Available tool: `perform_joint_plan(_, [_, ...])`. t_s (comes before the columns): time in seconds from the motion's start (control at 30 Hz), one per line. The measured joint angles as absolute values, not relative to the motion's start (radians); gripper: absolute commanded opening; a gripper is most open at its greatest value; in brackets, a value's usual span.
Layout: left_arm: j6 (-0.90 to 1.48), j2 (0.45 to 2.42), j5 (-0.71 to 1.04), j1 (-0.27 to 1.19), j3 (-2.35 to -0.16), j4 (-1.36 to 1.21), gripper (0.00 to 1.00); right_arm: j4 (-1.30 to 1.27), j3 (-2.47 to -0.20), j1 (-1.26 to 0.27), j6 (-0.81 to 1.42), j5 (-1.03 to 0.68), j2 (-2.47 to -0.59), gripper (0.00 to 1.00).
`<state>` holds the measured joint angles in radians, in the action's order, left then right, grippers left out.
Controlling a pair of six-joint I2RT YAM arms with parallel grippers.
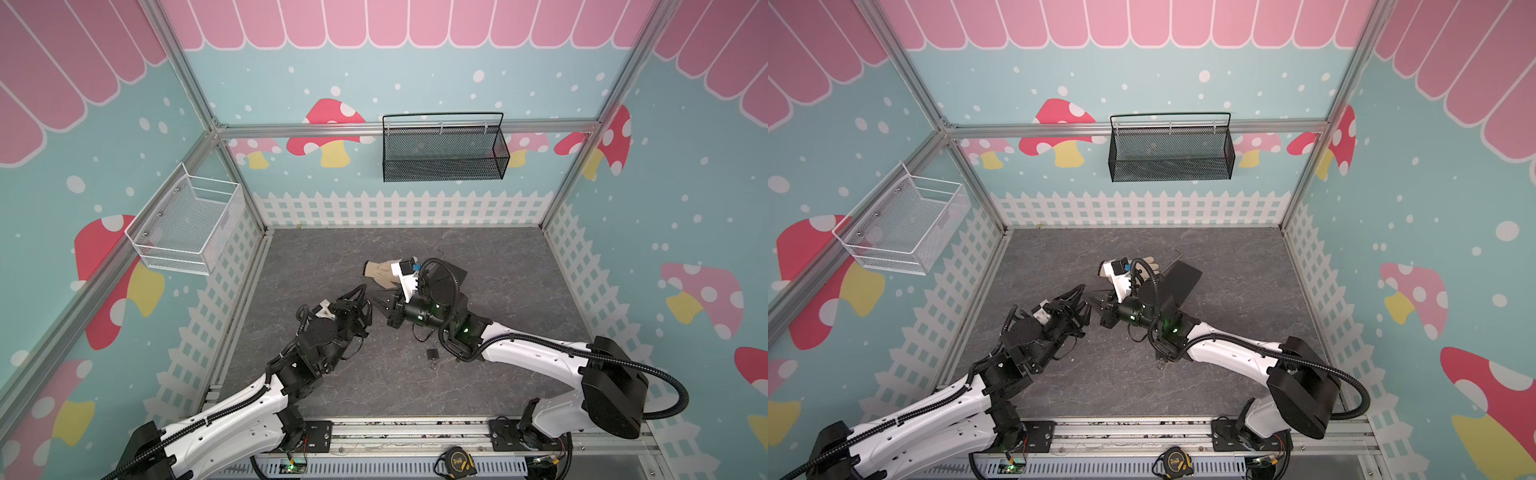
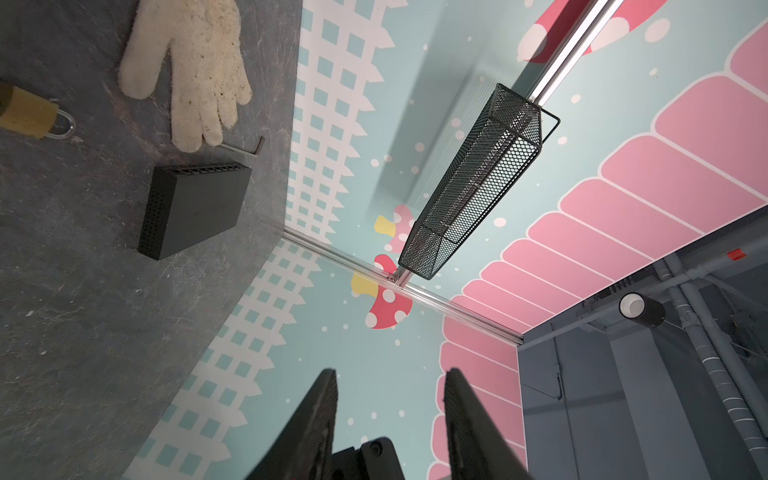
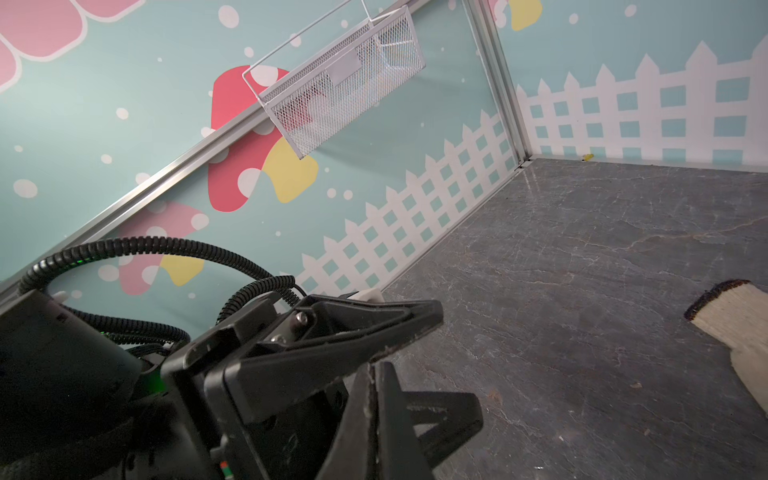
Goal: Unlock with the key
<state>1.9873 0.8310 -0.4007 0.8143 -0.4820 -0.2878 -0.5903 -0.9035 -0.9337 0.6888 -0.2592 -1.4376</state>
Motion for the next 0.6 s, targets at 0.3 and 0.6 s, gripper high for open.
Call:
perform_joint_plan(0.3, [1.988,0.813,-0.409,0.814,-0.482,-0.278,0.25,-0.581,-0.884,-0.936,0.684,-0.232,-1.402,0.0])
perform_joint_plan(0.6, [1.987,0.813,-0.409,0.814,-0.482,-0.271,0.12,-0.57,-0.884,-0.936,0.681,-0.223,-1.401,0.0])
